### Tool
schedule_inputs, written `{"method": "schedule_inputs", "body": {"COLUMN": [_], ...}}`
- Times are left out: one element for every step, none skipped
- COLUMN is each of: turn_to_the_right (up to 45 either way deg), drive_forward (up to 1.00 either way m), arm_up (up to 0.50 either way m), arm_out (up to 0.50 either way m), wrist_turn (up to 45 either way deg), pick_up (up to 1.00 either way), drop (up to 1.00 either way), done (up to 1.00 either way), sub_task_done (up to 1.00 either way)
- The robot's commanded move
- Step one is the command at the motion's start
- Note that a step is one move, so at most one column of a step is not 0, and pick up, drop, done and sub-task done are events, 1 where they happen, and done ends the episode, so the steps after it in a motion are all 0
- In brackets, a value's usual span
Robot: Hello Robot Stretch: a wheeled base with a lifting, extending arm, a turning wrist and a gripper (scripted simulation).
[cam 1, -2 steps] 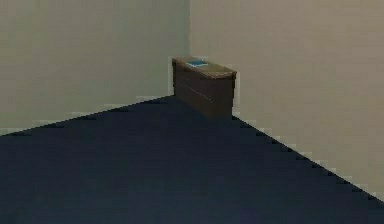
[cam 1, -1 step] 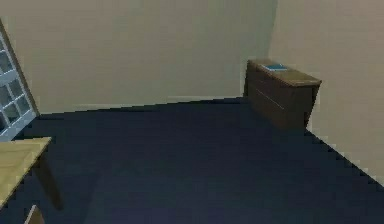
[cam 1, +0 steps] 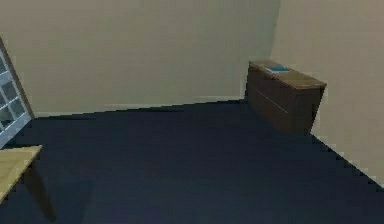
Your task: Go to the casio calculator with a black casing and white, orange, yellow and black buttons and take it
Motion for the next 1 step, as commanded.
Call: {"method": "schedule_inputs", "body": {"turn_to_the_right": [-9.0], "drive_forward": [0.00], "arm_up": [0.00], "arm_out": [0.00], "wrist_turn": [0.0], "pick_up": [0.00], "drop": [0.00], "done": [0.00], "sub_task_done": [0.00]}}
